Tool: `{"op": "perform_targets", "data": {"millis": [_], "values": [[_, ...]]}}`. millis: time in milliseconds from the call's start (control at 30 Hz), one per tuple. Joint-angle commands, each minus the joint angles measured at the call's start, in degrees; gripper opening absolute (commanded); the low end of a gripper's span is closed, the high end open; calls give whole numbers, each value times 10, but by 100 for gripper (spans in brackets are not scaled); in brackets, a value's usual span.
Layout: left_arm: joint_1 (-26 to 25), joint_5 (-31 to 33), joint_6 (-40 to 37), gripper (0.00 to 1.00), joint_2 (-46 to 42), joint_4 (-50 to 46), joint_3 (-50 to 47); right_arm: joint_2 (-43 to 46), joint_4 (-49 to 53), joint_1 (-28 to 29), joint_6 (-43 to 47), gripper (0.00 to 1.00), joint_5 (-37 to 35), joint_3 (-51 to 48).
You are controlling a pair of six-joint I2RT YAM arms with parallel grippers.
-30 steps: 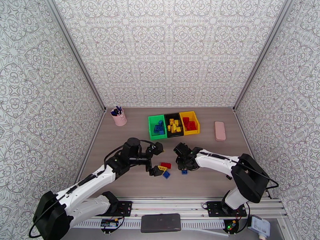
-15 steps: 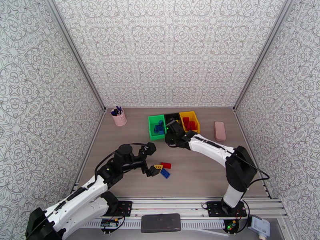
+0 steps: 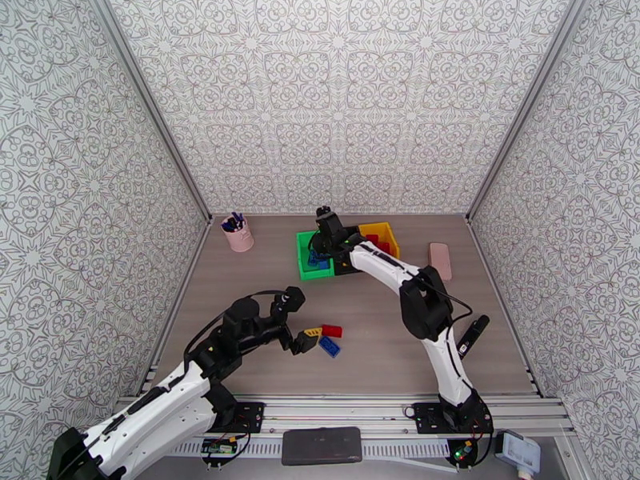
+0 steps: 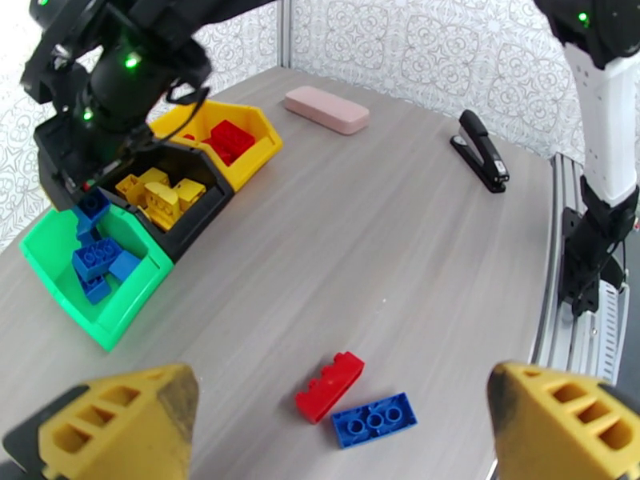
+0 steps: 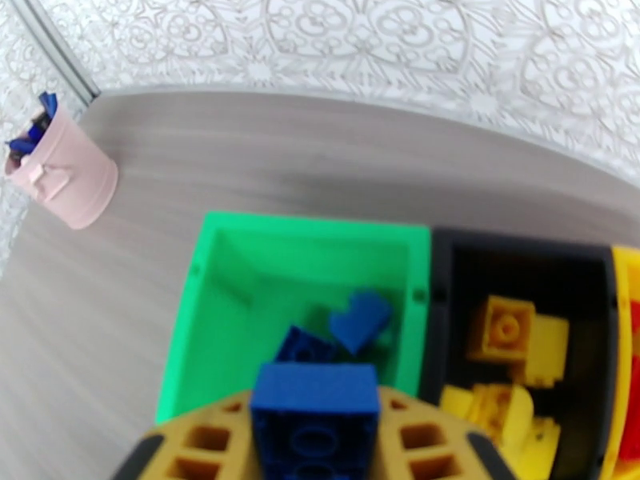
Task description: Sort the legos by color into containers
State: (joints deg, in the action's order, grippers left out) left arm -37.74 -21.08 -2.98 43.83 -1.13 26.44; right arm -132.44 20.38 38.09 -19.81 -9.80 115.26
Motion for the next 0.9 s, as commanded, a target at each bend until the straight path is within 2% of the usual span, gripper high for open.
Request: {"op": "perform_targets", "data": {"millis": [0,133,367,467,633,733,867], "values": [[-4,12,6,100,2,19,-8,-52,30,-2,15,33,12,72],[-5,19,13,100,6,19,-7,-70,69,-2,19,38,23,129],[-16,38,24,100,20,23,-5,6,45,-2,26,59,49,70],[-39,64,26,100,29,21,-3,58,19,-3,29,67,51,11],[-100,178,62,100,59,-12,13,164,-38,-9,37,79,57,-131],[-136,235,89,100,82,-34,17,226,-60,-20,37,82,57,-215],[-180,277,107,100,120,-52,25,295,-75,-41,32,85,47,-312]]}}
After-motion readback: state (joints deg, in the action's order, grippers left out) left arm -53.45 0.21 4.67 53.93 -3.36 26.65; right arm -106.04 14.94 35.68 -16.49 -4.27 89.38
